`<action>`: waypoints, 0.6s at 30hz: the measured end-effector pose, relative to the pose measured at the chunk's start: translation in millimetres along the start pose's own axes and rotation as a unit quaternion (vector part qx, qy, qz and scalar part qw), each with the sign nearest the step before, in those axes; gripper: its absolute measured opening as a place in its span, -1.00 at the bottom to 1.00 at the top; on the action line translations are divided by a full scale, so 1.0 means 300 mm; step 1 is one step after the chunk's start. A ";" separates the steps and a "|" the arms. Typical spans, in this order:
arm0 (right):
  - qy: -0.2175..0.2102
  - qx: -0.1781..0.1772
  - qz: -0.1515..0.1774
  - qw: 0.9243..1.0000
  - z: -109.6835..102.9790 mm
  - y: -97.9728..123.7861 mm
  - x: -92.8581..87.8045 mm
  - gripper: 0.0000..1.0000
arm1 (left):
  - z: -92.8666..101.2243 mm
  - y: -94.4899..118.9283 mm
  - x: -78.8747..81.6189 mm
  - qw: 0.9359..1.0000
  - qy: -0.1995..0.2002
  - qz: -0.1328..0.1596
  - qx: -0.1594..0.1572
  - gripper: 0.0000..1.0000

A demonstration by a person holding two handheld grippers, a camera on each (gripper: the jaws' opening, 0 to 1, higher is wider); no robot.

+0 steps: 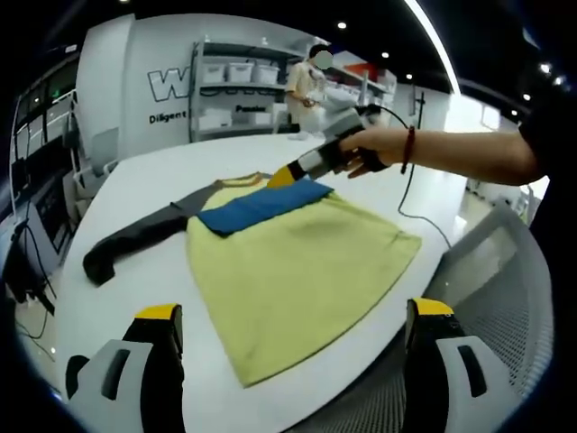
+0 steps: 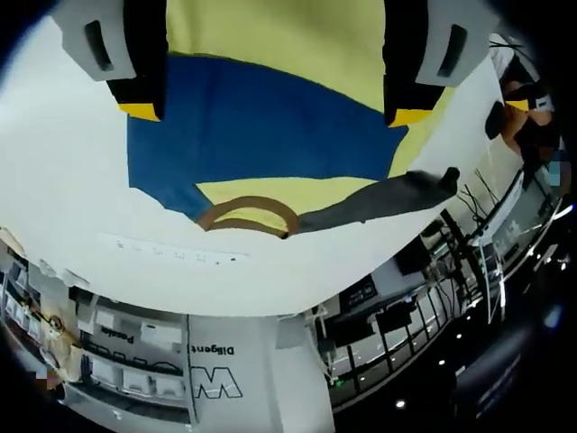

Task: Fold the garment on the visible template until the final outline fits inside the template.

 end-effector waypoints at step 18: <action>-0.043 -0.039 0.001 0.998 0.169 0.025 -0.045 0.73 | -0.031 0.023 -0.024 1.000 0.011 -0.001 0.014 0.98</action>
Point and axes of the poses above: the point that each gripper's makers call its tool centre point, and the gripper's own axes: y roughly backward along the fingers, z roughly to its right, x roughly out of its top, the point moved 7 cm from there along y, roughly backward along the fingers, and after that the axes turned 12 degrees about -y, right-handed, at the moved point
